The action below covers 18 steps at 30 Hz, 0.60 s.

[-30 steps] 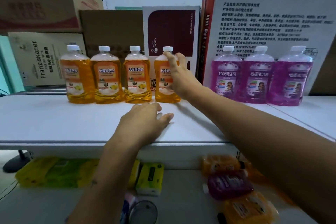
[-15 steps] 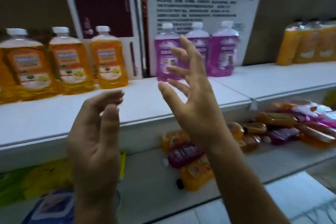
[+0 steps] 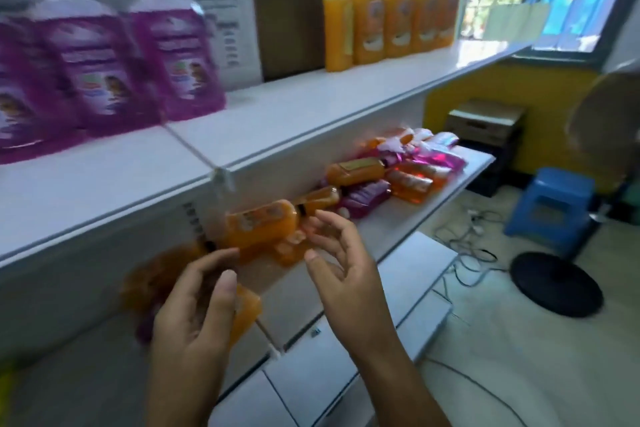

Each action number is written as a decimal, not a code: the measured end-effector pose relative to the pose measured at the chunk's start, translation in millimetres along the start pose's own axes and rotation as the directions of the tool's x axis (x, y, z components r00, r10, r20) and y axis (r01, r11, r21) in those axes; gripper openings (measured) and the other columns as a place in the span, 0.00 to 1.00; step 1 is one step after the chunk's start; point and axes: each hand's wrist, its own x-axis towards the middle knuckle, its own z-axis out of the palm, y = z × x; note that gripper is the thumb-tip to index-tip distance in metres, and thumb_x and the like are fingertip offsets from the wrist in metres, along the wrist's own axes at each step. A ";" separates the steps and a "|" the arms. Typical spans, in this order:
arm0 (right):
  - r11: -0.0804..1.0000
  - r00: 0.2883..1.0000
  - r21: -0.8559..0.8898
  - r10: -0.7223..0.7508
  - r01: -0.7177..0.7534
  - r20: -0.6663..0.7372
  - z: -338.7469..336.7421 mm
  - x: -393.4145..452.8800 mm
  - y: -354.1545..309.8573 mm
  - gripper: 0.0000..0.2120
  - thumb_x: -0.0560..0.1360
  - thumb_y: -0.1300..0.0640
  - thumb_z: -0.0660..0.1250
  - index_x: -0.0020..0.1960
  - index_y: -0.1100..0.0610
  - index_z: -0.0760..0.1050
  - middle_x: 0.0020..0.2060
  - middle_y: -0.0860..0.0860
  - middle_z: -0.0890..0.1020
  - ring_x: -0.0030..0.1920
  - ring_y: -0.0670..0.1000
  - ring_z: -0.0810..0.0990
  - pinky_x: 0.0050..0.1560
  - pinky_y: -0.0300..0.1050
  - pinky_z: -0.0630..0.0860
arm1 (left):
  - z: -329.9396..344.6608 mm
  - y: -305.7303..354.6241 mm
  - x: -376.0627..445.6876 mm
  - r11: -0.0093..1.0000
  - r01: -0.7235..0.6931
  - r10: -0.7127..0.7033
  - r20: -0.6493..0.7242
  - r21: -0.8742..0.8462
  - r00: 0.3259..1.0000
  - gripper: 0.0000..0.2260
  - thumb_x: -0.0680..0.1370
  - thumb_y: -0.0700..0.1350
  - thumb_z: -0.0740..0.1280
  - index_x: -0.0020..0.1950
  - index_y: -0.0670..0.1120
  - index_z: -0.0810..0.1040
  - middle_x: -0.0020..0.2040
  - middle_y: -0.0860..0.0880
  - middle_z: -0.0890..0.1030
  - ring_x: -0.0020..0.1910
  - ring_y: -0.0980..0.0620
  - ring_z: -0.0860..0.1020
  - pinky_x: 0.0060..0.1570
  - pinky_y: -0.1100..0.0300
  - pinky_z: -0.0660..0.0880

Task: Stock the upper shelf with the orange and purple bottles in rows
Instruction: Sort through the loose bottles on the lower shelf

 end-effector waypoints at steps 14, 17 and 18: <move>0.982 0.964 -0.151 0.072 -0.113 -0.256 -260.1 80.1 31.0 0.16 0.80 0.51 0.65 0.62 0.33 0.72 0.57 0.30 0.77 0.57 0.30 0.77 0.46 0.24 0.74 | 309.9 13.1 36.0 0.998 0.014 0.005 0.323 -0.056 0.946 0.13 0.76 0.57 0.62 0.60 0.60 0.78 0.56 0.65 0.80 0.57 0.65 0.77 0.50 0.70 0.74; 0.975 0.939 -0.168 0.082 -0.145 -0.334 -310.5 88.4 39.2 0.15 0.80 0.53 0.65 0.60 0.33 0.73 0.57 0.29 0.77 0.59 0.32 0.76 0.48 0.30 0.77 | 355.7 7.7 35.5 1.000 0.013 -0.005 0.407 -0.016 0.914 0.14 0.78 0.56 0.64 0.63 0.59 0.76 0.56 0.65 0.79 0.57 0.66 0.77 0.51 0.68 0.74; 0.974 0.929 -0.165 0.090 -0.158 -0.359 -323.7 91.7 42.5 0.15 0.80 0.54 0.65 0.59 0.34 0.73 0.58 0.29 0.77 0.58 0.33 0.77 0.50 0.33 0.77 | 366.0 5.7 37.6 1.000 0.006 -0.007 0.424 0.002 0.906 0.13 0.79 0.56 0.64 0.63 0.59 0.75 0.58 0.63 0.79 0.57 0.65 0.77 0.52 0.65 0.74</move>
